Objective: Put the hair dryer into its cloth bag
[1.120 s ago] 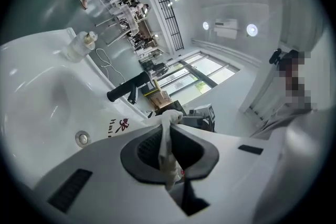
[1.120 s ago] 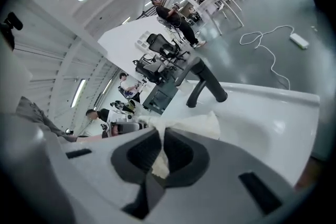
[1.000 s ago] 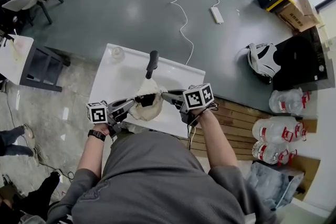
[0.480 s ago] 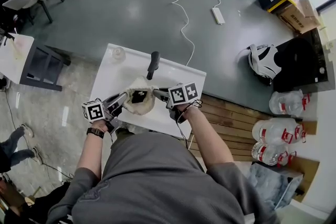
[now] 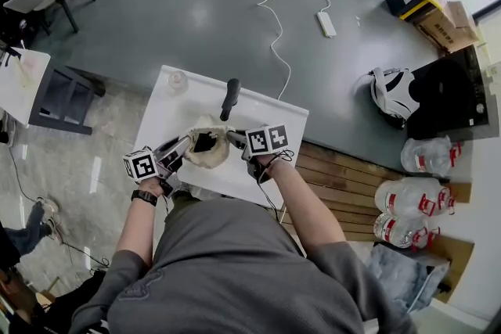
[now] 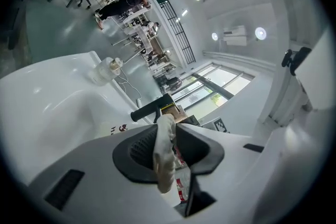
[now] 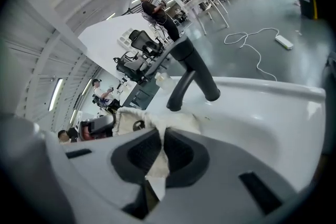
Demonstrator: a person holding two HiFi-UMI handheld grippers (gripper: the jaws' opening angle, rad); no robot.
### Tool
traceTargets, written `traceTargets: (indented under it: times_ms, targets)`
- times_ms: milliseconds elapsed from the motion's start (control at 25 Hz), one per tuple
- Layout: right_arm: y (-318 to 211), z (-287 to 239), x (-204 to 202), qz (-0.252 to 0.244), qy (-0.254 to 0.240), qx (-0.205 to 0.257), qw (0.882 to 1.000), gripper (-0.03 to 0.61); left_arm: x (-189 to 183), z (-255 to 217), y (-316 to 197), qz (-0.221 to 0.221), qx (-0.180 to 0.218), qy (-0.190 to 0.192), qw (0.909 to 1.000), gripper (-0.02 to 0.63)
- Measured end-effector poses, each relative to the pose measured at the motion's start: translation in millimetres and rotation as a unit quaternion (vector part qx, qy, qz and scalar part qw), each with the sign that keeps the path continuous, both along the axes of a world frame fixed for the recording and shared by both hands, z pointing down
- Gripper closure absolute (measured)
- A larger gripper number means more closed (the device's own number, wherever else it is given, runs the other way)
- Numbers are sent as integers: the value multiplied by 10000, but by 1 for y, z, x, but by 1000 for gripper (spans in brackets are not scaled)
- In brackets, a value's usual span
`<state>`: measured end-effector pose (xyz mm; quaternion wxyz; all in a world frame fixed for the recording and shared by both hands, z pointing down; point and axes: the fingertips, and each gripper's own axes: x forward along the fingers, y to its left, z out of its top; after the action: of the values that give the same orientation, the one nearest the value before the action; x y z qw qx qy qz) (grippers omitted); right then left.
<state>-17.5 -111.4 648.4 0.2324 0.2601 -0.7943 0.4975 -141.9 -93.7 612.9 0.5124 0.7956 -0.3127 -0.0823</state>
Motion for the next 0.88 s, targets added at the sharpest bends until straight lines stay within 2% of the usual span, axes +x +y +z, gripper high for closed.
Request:
traceTargets:
  times_ms: [120, 160, 360, 520, 640, 760, 880]
  targets:
    - [0, 10, 15, 197, 110, -94, 9997, 563, -4, -7, 0, 43, 102, 63, 9999, 446]
    - [0, 14, 21, 254, 158, -127, 9995, 563, -6, -10, 0, 33, 123, 86, 9999, 439]
    - [3, 28, 49, 465, 377, -276, 9978, 563, -19, -6, 2, -119, 50, 136, 9998, 440]
    - [7, 44, 69, 572, 600, -435, 9956, 563, -21, 2, 9, -310, -291, 413, 9982, 440]
    - [12, 62, 87, 552, 986, -531, 9922, 563, -24, 9, 10, -246, -260, 191, 9992, 442]
    - [16, 86, 109, 355, 1631, -494, 9847, 563, -20, 11, 14, -221, -341, 123, 9991, 445]
    - [20, 105, 120, 358, 1813, -585, 9810, 563, -16, 9, 15, -163, -292, 38, 9994, 446]
